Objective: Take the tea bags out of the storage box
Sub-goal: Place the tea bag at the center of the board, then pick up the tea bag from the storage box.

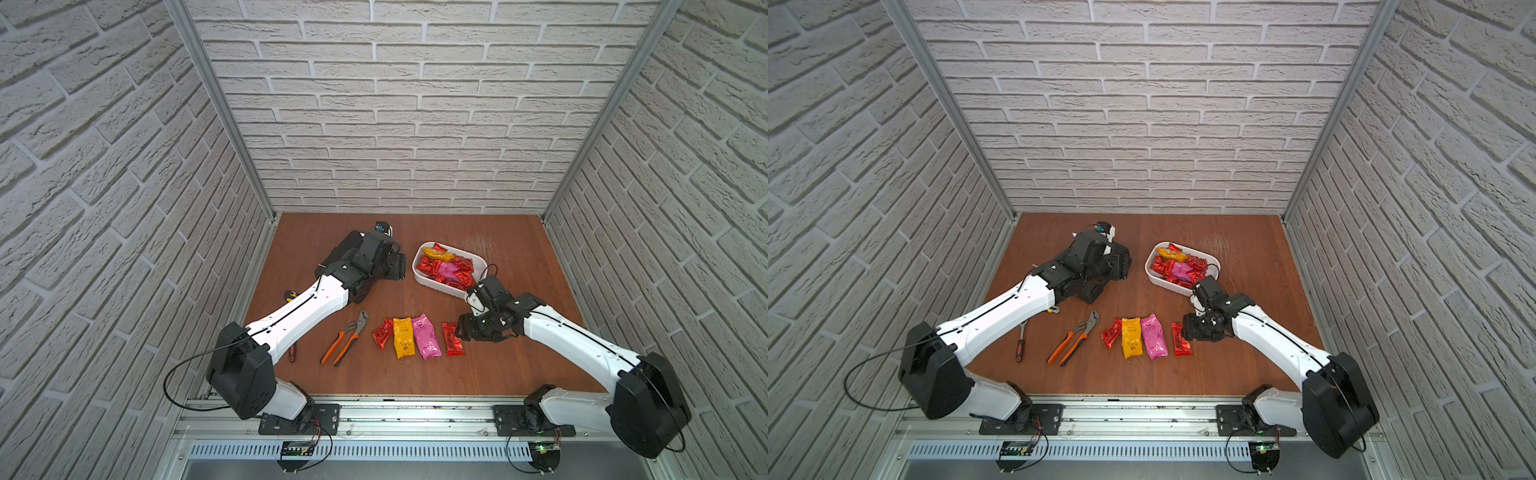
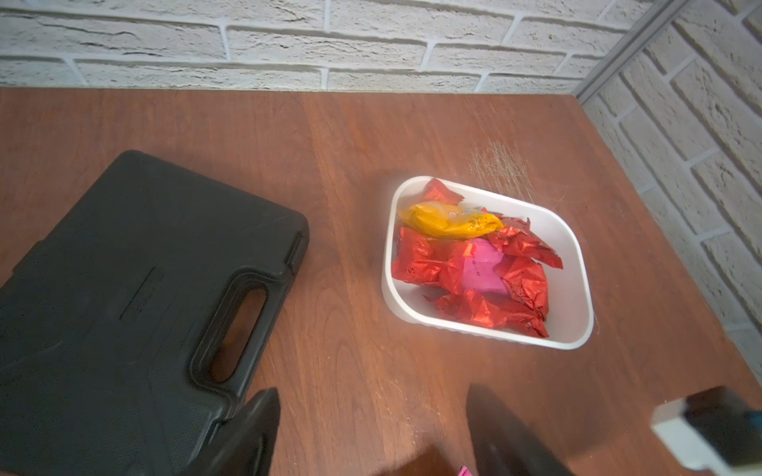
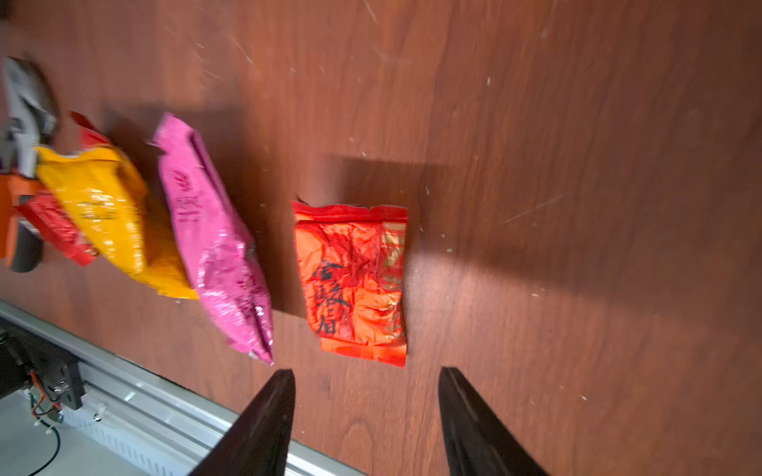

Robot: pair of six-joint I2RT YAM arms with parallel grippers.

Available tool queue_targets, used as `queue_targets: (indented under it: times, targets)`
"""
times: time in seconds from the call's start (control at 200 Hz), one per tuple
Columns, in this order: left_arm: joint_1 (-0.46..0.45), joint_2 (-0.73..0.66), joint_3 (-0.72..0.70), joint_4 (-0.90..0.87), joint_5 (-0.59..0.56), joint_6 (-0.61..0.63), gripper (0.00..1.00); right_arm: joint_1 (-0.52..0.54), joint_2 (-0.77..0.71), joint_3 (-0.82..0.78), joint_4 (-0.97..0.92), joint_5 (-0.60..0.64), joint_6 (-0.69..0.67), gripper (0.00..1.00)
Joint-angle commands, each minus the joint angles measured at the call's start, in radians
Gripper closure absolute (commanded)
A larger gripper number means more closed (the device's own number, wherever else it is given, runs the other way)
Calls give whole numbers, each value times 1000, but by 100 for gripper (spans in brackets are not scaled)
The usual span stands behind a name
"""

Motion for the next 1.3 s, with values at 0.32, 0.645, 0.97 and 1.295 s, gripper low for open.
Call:
queue_targets:
  times: [0.32,0.645,0.97,1.295]
  targets:
    - [-84,285,306,-218,77,254,24,-11,-245,230,-63,440,-118,42]
    - [-69,559,668,-471,126,259,24,-36,-215,277,-19,454,-114,45]
    - [-39,614,765,-467,141,836,31,-66,-207,269,-33,410,-113,45]
    - [19,704,858,-585,284,1119,36,-76,-217,281,-67,398,-111,45]
